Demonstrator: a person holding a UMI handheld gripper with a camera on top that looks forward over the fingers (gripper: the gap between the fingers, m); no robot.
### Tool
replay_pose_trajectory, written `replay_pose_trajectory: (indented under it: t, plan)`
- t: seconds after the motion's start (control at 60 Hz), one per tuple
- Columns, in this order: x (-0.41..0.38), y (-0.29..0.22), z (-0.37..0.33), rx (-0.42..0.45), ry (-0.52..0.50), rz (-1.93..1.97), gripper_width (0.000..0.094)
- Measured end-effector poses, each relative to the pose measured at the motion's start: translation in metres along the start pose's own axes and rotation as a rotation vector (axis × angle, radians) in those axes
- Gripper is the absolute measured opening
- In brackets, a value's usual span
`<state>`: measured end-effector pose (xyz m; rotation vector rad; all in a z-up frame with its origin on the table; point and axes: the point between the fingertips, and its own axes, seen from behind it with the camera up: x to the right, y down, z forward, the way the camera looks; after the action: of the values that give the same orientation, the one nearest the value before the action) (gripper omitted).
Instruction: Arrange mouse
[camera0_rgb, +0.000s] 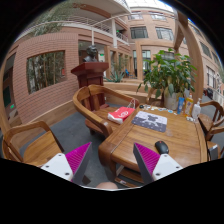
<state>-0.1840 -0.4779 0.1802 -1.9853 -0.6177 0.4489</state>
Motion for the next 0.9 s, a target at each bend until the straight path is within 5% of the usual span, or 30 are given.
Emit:
replay_pose_trajectory:
  t: [0.4,0.683,0.9]
  plan:
    - [0.141,0.127,0.057,-0.212,0.235,0.096,0.0858]
    - [0.250,0.134,0.115,-0.192,0.413,0.154,0.0851]
    - [0.280,0.117,0.162,-0.158,0.431,0.176,0.0861]
